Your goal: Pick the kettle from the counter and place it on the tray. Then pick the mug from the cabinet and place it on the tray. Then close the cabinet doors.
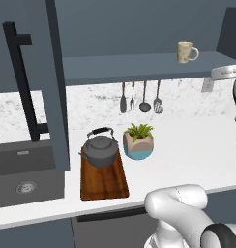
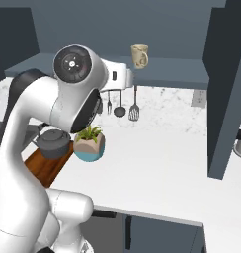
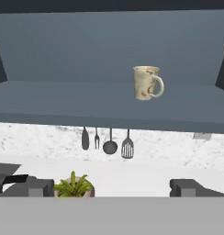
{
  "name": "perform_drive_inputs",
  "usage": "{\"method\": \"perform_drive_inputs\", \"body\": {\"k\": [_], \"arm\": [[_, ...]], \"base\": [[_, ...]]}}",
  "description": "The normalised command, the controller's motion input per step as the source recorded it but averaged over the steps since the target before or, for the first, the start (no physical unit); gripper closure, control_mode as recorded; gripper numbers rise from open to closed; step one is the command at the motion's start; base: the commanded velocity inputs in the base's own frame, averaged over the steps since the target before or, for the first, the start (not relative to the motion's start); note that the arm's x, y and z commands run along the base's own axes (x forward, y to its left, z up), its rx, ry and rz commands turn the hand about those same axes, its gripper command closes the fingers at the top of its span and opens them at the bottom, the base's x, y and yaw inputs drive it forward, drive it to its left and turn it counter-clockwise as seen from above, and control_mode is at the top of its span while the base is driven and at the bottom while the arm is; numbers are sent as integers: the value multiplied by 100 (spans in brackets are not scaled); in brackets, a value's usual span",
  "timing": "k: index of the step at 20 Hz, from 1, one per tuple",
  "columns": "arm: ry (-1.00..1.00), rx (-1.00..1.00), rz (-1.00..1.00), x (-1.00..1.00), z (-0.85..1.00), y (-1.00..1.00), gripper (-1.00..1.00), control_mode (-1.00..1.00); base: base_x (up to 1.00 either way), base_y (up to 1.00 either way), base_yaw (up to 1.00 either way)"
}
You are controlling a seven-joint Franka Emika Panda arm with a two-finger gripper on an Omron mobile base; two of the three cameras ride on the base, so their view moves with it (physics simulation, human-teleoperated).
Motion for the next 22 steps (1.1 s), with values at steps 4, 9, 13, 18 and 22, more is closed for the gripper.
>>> {"method": "perform_drive_inputs", "body": {"k": [4, 9, 13, 18, 22], "arm": [[0, 0, -1, 20, 13, -19, -100, -100], [-6, 1, 0, 20, -1, -18, -100, -100], [6, 0, 0, 39, -1, -15, -100, -100], [5, 1, -1, 45, 0, -6, -100, -100], [0, 10, 0, 34, -1, -15, -100, -100]], "base": [[0, 0, 0], [0, 0, 0], [0, 0, 0], [0, 0, 0], [0, 0, 0]]}}
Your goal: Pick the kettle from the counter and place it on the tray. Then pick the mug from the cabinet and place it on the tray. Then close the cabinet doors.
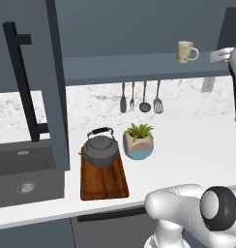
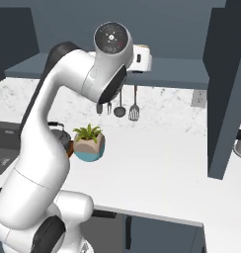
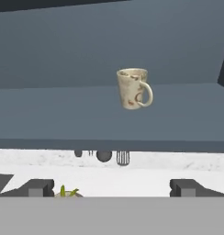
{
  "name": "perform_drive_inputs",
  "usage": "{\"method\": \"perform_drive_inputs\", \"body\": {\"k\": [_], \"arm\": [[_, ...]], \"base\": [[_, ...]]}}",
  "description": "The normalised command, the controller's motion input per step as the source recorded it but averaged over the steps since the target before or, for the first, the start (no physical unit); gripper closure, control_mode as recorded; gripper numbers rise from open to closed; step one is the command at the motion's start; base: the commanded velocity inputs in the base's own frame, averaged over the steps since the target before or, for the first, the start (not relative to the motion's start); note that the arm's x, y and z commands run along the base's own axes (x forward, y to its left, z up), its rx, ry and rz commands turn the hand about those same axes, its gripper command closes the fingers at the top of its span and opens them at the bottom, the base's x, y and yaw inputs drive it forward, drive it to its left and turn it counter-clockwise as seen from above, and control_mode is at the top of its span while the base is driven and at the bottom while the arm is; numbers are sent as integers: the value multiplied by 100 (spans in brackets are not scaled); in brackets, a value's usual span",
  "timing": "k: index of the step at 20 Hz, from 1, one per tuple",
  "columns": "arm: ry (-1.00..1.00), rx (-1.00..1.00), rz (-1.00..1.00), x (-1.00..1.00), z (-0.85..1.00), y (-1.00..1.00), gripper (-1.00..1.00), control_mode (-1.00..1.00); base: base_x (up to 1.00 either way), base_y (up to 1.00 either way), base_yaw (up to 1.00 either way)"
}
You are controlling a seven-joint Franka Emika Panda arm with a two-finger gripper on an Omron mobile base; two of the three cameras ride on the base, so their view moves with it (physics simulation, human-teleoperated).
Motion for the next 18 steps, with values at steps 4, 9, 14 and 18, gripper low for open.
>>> {"method": "perform_drive_inputs", "body": {"k": [4, 9, 14, 18], "arm": [[0, 4, 0, 19, -13, -16, -100, -100], [-3, 4, 0, 22, -11, -6, -100, -100], [-7, 1, 0, 29, -12, 0, -100, -100], [-3, 3, 0, 31, -8, -3, -100, -100]], "base": [[0, 0, 0], [0, 0, 0], [0, 0, 0], [0, 0, 0]]}}
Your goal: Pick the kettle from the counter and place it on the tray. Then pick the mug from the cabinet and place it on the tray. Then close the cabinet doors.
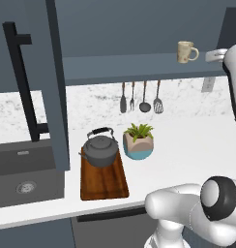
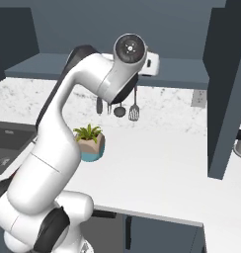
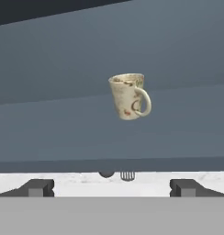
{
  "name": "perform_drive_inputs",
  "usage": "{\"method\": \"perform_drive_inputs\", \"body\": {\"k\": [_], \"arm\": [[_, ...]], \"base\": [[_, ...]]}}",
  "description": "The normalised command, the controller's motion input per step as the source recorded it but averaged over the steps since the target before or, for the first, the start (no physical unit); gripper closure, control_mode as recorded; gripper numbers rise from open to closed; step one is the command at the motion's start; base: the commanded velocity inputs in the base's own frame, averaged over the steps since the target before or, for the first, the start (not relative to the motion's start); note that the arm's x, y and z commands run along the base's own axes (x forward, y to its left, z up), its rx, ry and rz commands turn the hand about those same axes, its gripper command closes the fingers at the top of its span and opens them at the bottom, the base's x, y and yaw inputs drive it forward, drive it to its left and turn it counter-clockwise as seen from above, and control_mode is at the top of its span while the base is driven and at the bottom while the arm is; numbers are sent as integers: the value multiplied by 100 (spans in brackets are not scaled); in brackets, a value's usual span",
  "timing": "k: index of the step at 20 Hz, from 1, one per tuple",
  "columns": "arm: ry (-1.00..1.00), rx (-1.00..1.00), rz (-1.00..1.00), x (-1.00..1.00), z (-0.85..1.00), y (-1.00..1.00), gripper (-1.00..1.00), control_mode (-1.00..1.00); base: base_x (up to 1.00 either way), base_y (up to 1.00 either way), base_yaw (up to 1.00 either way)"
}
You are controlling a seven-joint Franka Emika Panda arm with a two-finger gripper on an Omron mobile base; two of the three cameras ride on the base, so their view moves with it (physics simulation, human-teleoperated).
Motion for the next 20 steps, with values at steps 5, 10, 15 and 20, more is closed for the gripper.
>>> {"method": "perform_drive_inputs", "body": {"k": [5, 10, 15, 20], "arm": [[4, 3, 0, 41, 0, -2, -100, -100], [5, 4, 1, 32, 3, -12, -100, -100], [2, 5, 1, 28, 0, -8, -100, -100], [0, 4, 0, 25, -2, -4, -100, -100]], "base": [[0, 0, 0], [0, 0, 0], [0, 0, 0], [0, 0, 0]]}}
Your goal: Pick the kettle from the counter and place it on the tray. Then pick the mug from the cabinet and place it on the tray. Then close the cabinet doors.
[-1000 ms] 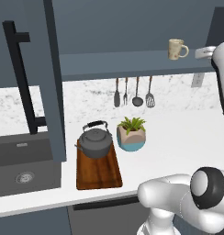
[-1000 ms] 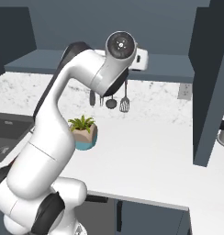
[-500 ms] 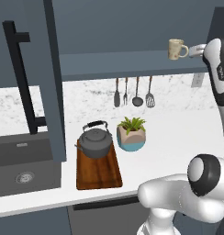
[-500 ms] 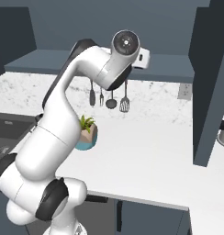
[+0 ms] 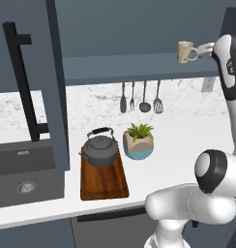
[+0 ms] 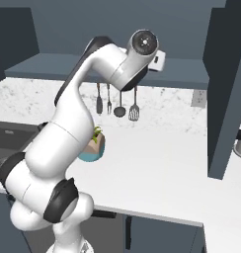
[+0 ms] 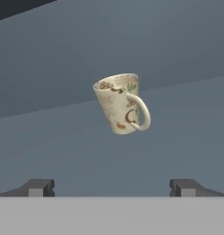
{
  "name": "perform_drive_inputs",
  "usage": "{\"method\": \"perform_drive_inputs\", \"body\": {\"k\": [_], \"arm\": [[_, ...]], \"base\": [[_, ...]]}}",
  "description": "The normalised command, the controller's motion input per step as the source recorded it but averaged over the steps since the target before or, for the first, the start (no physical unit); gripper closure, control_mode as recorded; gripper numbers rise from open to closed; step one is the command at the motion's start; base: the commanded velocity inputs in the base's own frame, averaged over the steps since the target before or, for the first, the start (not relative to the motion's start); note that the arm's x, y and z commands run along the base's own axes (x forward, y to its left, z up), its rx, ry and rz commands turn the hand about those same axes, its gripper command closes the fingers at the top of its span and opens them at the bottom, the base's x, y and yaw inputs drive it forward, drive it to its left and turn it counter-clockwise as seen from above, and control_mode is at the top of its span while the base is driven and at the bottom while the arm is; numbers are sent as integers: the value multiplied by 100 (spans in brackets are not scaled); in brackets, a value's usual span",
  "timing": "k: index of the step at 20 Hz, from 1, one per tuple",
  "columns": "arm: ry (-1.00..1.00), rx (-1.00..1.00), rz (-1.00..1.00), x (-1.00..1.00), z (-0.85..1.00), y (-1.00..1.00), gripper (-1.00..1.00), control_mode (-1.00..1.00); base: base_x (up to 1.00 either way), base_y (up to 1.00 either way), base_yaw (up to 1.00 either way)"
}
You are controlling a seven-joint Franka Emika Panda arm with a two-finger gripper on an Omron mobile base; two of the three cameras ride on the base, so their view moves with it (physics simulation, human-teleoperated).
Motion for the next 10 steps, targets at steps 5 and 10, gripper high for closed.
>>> {"method": "perform_drive_inputs", "body": {"k": [5, 10], "arm": [[0, 3, 0, 23, -1, 0, -100, -100], [0, 1, 1, 19, 0, 0, -100, -100]], "base": [[0, 0, 0], [0, 0, 0]]}}
